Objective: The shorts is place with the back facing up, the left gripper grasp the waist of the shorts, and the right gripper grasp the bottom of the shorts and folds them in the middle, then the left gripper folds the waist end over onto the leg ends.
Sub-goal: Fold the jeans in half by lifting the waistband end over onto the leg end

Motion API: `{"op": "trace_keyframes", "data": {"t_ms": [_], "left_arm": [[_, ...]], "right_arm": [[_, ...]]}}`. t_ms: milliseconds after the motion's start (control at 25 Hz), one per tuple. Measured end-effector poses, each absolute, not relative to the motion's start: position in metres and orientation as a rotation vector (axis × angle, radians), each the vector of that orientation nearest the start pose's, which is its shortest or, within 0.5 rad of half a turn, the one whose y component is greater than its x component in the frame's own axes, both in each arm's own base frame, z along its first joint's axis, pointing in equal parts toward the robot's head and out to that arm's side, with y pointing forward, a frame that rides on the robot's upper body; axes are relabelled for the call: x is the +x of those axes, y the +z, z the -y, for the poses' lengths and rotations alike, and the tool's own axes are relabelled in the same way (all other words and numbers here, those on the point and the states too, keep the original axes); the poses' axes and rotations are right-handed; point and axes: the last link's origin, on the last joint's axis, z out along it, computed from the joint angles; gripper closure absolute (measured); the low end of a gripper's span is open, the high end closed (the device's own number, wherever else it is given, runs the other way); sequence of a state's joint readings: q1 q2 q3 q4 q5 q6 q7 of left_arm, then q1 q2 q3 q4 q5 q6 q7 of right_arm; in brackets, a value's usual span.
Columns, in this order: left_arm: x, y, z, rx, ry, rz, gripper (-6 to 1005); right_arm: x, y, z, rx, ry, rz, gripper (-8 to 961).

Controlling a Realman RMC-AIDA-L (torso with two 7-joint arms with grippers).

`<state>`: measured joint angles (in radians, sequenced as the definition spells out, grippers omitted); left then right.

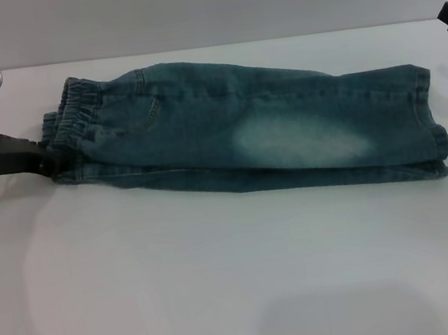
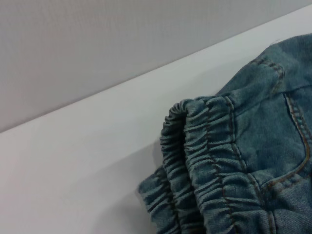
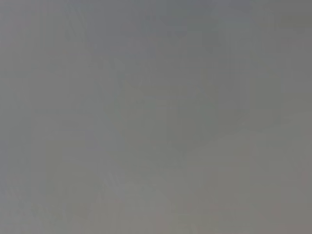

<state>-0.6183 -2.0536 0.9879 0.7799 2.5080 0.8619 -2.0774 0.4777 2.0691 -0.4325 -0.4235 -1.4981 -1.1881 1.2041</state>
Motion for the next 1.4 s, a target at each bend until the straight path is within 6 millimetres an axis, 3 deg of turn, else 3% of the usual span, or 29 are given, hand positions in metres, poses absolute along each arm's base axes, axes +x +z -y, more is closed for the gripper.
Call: {"op": "trace_keyframes", "data": {"t_ms": [680, 920, 1080, 1400], "left_arm": [[-0.303, 0.02, -0.411, -2.235, 0.162, 0.888, 658], [-0.294, 0.025, -0.414, -2.24, 0.12, 0.872, 716], [-0.287, 0.027, -0.415, -2.249, 0.089, 0.867, 843], [-0.286, 0.028, -0.415, -2.251, 0.08, 0.864, 894]], "right_arm": [[0.329, 0.047, -0.36, -1.819, 0.969, -0.893, 367], [0.331, 0.046, -0.359, -1.814, 0.96, -0.899, 367], [0.333, 0.046, -0.358, -1.809, 0.953, -0.903, 368], [0.336, 0.047, -0.357, -1.798, 0.944, -0.909, 368]]}}
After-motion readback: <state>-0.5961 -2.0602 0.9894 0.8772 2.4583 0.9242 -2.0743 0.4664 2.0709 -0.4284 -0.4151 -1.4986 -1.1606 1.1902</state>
